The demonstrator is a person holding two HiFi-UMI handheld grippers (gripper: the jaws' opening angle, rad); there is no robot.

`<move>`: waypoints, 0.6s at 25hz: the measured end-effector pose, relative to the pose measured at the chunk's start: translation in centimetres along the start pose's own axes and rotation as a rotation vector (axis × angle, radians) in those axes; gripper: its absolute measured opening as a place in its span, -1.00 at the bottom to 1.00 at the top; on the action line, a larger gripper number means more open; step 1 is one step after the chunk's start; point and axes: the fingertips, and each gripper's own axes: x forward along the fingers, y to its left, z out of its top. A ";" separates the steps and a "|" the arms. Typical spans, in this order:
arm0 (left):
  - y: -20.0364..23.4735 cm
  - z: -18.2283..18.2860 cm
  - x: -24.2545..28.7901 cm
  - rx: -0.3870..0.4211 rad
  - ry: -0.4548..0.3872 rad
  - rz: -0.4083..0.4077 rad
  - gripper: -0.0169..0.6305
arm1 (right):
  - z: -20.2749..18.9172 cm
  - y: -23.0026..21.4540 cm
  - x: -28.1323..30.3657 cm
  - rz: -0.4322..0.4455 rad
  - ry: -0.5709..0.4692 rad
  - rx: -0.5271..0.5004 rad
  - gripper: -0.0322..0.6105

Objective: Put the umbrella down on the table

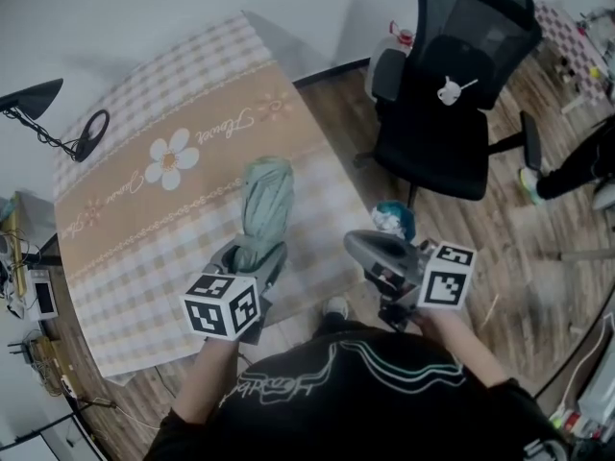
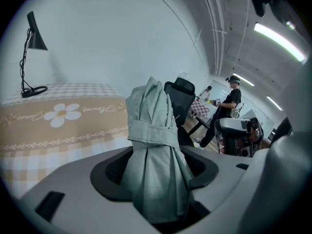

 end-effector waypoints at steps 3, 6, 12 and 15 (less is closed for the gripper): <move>0.7 -0.7 1.3 -0.013 0.027 0.012 -0.13 | 0.3 -0.8 0.2 0.000 0.007 0.010 -0.86; 1.4 -1.6 2.7 -0.016 0.056 0.032 -0.13 | 0.5 -1.5 0.4 0.001 0.013 0.019 -0.86; 2.9 -3.8 5.0 -0.039 0.103 0.056 -0.12 | 0.3 -2.6 0.5 -0.002 0.026 0.028 -0.86; 3.4 -4.5 5.8 -0.034 0.124 0.075 -0.12 | 0.4 -3.1 0.5 -0.007 0.031 0.033 -0.86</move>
